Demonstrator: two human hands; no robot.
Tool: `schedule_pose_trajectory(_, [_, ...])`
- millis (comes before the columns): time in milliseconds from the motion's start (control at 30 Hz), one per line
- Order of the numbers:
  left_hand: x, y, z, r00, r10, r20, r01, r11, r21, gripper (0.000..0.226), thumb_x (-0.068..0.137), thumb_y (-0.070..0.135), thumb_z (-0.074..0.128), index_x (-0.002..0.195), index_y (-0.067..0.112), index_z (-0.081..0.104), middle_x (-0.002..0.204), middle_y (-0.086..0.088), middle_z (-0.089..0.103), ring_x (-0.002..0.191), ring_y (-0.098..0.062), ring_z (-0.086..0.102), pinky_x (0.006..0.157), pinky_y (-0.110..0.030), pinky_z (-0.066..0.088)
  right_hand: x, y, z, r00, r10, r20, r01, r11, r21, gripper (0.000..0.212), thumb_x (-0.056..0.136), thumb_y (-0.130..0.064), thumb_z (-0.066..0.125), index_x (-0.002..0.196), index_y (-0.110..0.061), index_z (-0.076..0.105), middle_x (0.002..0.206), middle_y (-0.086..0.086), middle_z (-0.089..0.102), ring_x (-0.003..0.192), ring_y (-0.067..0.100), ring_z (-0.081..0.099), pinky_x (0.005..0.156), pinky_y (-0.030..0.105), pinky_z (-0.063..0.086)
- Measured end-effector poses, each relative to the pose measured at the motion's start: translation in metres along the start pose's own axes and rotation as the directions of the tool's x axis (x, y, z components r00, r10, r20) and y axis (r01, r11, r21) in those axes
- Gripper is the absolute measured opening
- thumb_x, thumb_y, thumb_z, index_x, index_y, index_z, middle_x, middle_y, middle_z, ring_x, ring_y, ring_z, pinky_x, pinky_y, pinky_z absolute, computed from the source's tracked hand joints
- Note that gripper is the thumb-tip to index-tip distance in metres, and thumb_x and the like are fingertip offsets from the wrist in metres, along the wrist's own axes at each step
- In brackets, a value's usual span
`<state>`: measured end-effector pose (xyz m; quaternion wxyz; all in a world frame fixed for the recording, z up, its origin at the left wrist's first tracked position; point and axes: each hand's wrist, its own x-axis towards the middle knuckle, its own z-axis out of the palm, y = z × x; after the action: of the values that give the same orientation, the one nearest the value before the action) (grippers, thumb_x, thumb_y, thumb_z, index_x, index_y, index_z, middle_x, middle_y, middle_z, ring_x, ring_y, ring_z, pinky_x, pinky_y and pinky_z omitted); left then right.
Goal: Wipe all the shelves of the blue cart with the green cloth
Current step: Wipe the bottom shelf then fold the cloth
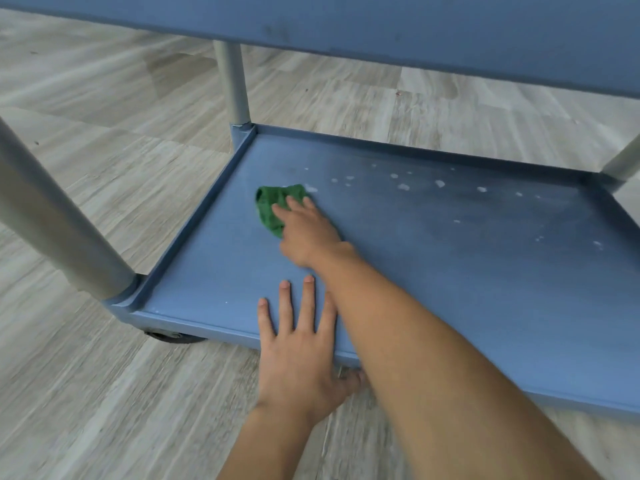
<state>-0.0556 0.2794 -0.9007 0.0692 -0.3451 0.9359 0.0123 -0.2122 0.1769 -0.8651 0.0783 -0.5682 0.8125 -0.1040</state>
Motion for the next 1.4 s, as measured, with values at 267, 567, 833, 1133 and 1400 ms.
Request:
schedule_pose_trajectory(267, [-0.003, 0.002, -0.004, 0.997, 0.056, -0.056, -0.062, 0.993, -0.105, 0.122, 0.060, 0.088, 0.056, 0.158, 0.019, 0.032, 0.166, -0.013, 0.028, 0.150, -0.047, 0.024, 0.115, -0.070, 0.024, -0.076, 0.183, -0.038, 0.946, 0.318, -0.052, -0.319, 0.948, -0.008, 0.064, 0.094, -0.021, 0.049, 0.154, -0.020, 0.028, 0.164, 0.007, 0.018, 0.151, 0.030, 0.011, 0.119, 0.039, 0.020])
schedule_pose_trajectory(567, [0.002, 0.000, 0.010, 0.984, 0.054, -0.168, -0.071, 0.993, -0.097, 0.124, 0.056, 0.093, 0.048, 0.156, 0.021, 0.039, 0.162, -0.011, 0.038, 0.145, -0.046, 0.034, 0.110, -0.069, 0.027, -0.225, 0.333, -0.089, 0.789, 0.603, -0.122, -0.614, 0.783, -0.103, 0.061, 0.096, -0.019, 0.045, 0.154, -0.016, 0.028, 0.163, 0.008, 0.021, 0.151, 0.025, 0.013, 0.119, 0.034, 0.016])
schedule_pose_trajectory(833, [0.000, 0.011, -0.004, 0.995, -0.051, -0.083, 0.037, 0.986, -0.164, 0.120, 0.062, 0.105, 0.027, 0.152, 0.027, 0.045, 0.159, -0.007, 0.042, 0.144, -0.041, 0.037, 0.110, -0.066, 0.028, -0.289, 0.380, -0.103, 0.644, 0.749, -0.156, -0.765, 0.620, -0.175, 0.064, 0.094, -0.025, 0.043, 0.156, -0.021, 0.025, 0.164, 0.008, 0.020, 0.151, 0.028, 0.014, 0.122, 0.043, 0.016])
schedule_pose_trajectory(1133, [0.038, 0.019, -0.027, 0.998, -0.061, -0.018, 0.059, 0.992, -0.109, 0.099, 0.050, 0.087, -0.035, 0.145, 0.060, -0.027, 0.166, 0.006, -0.025, 0.154, -0.036, -0.014, 0.117, -0.066, -0.001, -0.236, 0.346, -0.091, 0.481, 0.834, -0.270, -0.866, 0.499, -0.001, 0.060, 0.094, -0.021, 0.045, 0.151, -0.011, 0.032, 0.159, 0.015, 0.028, 0.145, 0.037, 0.021, 0.116, 0.046, 0.024])
schedule_pose_trajectory(1400, [0.045, 0.014, -0.004, 0.994, -0.049, -0.098, 0.026, 0.974, -0.224, 0.082, 0.066, 0.095, -0.014, 0.141, 0.065, -0.029, 0.166, 0.010, -0.027, 0.153, -0.034, -0.025, 0.114, -0.068, -0.016, -0.109, 0.245, -0.061, 0.652, 0.704, -0.281, -0.731, 0.682, 0.012, 0.046, 0.093, -0.028, 0.042, 0.133, -0.006, 0.049, 0.143, 0.021, 0.044, 0.133, 0.040, 0.036, 0.112, 0.044, 0.032])
